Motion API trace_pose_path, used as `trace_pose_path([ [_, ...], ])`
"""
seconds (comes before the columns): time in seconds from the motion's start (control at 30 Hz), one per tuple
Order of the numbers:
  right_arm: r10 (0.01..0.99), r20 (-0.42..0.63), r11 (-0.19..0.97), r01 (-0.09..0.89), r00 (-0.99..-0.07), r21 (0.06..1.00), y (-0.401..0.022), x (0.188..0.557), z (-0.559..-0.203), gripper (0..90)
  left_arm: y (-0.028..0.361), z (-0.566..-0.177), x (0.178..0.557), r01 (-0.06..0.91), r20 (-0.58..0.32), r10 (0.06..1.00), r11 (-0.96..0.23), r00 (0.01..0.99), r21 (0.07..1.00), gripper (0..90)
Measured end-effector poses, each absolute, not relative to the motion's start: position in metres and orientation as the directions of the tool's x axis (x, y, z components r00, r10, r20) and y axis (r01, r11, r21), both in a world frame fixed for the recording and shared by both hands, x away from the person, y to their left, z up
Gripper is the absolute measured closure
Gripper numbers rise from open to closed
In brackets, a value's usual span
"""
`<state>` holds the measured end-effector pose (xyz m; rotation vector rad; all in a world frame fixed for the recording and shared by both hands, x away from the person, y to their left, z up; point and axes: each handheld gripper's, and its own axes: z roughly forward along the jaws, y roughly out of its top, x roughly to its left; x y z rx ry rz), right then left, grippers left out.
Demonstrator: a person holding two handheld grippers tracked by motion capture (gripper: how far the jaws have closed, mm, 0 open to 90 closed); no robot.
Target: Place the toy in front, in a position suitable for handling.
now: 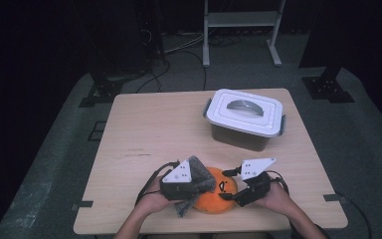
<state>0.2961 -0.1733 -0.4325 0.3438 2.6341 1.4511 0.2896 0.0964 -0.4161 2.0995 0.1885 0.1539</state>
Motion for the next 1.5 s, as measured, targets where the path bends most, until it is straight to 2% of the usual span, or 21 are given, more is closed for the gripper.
trace_pose_path([
  [0.2, 0.248, 0.016, 0.511, 0.145, -0.969, 0.847, -0.177, 0.298, -0.436, 36.8, 0.113, -0.42, 0.29, 0.069, 0.034, 0.19, -0.507, 0.981, 0.859, 74.0],
  [0.37, 0.244, 0.014, 0.51, 0.141, -0.97, 0.849, -0.18, 0.3, -0.437, 37.4, 0.129, -0.424, 0.289, 0.078, 0.031, 0.192, -0.539, 0.981, 0.838, 74.0],
  [0.43, 0.249, 0.023, 0.506, 0.15, -0.968, 0.849, -0.181, 0.301, -0.437, 37.2, 0.134, -0.427, 0.291, 0.095, 0.036, 0.224, -0.546, 0.974, 0.832, 74.5],
  [0.53, 0.259, 0.047, 0.494, 0.174, -0.965, 0.852, -0.184, 0.304, -0.439, 37.0, 0.131, -0.426, 0.291, 0.094, 0.034, 0.225, -0.534, 0.974, 0.84, 75.3],
  [0.8, 0.282, 0.038, 0.511, 0.183, -0.959, 0.84, -0.186, 0.306, -0.439, 37.5, 0.108, -0.414, 0.278, 0.004, 0.067, 0.121, -0.509, 0.99, 0.861, 75.7],
  [1.17, 0.287, 0.047, 0.508, 0.193, -0.957, 0.84, -0.187, 0.308, -0.44, 41.0, 0.135, -0.42, 0.284, 0.009, 0.073, 0.102, -0.641, 0.992, 0.768, 75.7],
  [1.37, 0.299, 0.06, 0.5, 0.21, -0.952, 0.84, -0.186, 0.308, -0.439, 40.9, 0.125, -0.414, 0.281, -0.006, 0.072, 0.09, -0.586, 0.993, 0.811, 76.2],
  [1.5, 0.3, 0.059, 0.494, 0.207, -0.952, 0.845, -0.181, 0.305, -0.439, 40.7, 0.104, -0.407, 0.275, -0.047, 0.071, 0.022, -0.551, 0.997, 0.833, 76.2],
])
